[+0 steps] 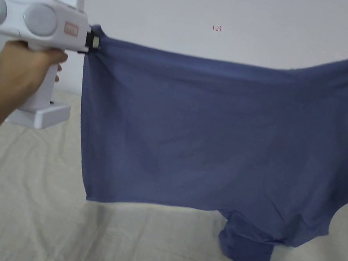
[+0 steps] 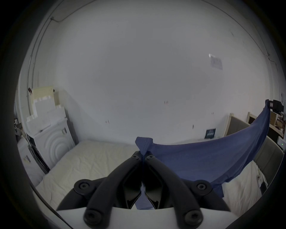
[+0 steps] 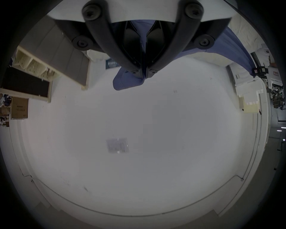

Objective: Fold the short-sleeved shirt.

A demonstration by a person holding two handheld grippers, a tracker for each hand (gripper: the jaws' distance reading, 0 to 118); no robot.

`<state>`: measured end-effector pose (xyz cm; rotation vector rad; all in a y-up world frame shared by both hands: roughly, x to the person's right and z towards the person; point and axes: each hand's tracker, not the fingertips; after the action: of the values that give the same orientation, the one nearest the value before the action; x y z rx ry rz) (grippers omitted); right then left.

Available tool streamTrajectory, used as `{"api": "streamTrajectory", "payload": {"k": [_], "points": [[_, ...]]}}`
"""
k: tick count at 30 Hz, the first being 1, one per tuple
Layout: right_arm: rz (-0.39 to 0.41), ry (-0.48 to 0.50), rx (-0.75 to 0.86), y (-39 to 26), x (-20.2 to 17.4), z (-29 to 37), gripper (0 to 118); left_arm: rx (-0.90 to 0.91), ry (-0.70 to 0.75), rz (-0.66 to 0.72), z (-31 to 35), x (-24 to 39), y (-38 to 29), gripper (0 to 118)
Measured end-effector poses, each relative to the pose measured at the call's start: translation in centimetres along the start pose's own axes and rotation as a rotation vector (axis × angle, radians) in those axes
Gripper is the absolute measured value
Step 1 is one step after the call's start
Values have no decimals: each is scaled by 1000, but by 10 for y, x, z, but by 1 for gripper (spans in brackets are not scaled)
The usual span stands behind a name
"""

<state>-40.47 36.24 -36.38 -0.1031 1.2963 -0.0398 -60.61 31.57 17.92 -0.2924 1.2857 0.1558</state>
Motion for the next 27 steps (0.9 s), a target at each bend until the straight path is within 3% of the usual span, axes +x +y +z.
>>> {"api": "streamTrajectory", "payload": {"k": [5,12,21,27], "points": [[0,-13,-112,-70,17,-6,2,-108,-13,32,-19,-3,-71,0],[-28,20,-240,-155,25,41,2,-232,-42,75,-6,-7,-167,0],[-17,60,-388,-248,8,152,2,-386,-58,116,61,-12,-296,0],[-55,48,-460,-282,-2,224,2,-450,-56,122,112,-10,-338,0]]}}
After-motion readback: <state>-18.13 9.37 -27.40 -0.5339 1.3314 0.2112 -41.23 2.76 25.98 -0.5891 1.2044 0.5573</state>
